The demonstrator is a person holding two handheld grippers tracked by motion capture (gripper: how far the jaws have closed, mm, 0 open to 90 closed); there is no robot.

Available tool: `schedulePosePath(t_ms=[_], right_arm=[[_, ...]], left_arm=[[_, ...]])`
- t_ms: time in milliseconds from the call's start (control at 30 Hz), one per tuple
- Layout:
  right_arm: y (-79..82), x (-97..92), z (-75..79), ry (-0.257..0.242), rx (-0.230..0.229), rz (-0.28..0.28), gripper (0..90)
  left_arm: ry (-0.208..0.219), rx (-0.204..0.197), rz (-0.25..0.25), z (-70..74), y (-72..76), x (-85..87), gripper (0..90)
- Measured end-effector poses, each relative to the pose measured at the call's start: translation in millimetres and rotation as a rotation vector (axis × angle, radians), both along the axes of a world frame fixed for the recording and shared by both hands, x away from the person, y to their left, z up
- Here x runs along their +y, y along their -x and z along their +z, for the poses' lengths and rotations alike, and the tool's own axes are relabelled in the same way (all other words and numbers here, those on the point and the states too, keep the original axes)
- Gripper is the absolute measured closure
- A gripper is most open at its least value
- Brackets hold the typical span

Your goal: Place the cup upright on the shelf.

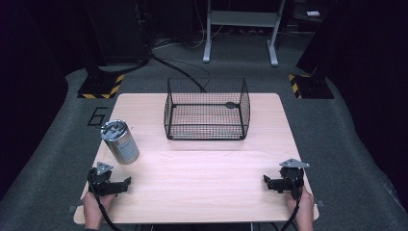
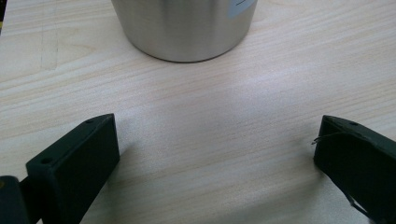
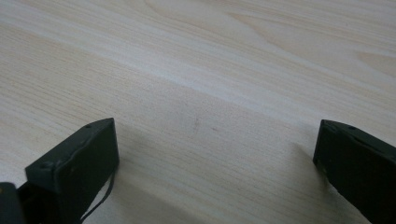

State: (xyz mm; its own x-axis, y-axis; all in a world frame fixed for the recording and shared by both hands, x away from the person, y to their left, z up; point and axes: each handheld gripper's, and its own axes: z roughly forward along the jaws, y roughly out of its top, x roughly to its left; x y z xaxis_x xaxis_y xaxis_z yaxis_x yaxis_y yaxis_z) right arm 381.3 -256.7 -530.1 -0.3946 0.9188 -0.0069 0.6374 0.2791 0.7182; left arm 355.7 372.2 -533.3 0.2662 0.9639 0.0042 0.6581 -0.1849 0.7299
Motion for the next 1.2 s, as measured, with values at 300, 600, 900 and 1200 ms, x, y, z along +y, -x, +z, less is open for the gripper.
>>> schedulePosePath(t_ms=[300, 600, 900, 1200], right_arm=[[0.1, 0.2, -0.1, -0.001, -0.002, -0.003, 0.0], [0.1, 0.3, 0.1, -0.001, 0.002, -0.004, 0.0], [0.2, 0.2, -0.2, -0.004, -0.004, -0.004, 0.0], [0.1, 0.1, -0.3, -0.004, -0.005, -0.003, 0.0]], left_arm=[[0.0, 0.0, 0.0, 0.1, -0.1, 0.1, 0.1], [0.001, 0.0, 0.019, 0.2, -0.9, -1.7, 0.1], [0.0, 0.001, -0.006, 0.4, -3.7, -0.1, 0.0], [0.045, -0.044, -0.023, 9.5, -4.2, 2.0, 0.0]])
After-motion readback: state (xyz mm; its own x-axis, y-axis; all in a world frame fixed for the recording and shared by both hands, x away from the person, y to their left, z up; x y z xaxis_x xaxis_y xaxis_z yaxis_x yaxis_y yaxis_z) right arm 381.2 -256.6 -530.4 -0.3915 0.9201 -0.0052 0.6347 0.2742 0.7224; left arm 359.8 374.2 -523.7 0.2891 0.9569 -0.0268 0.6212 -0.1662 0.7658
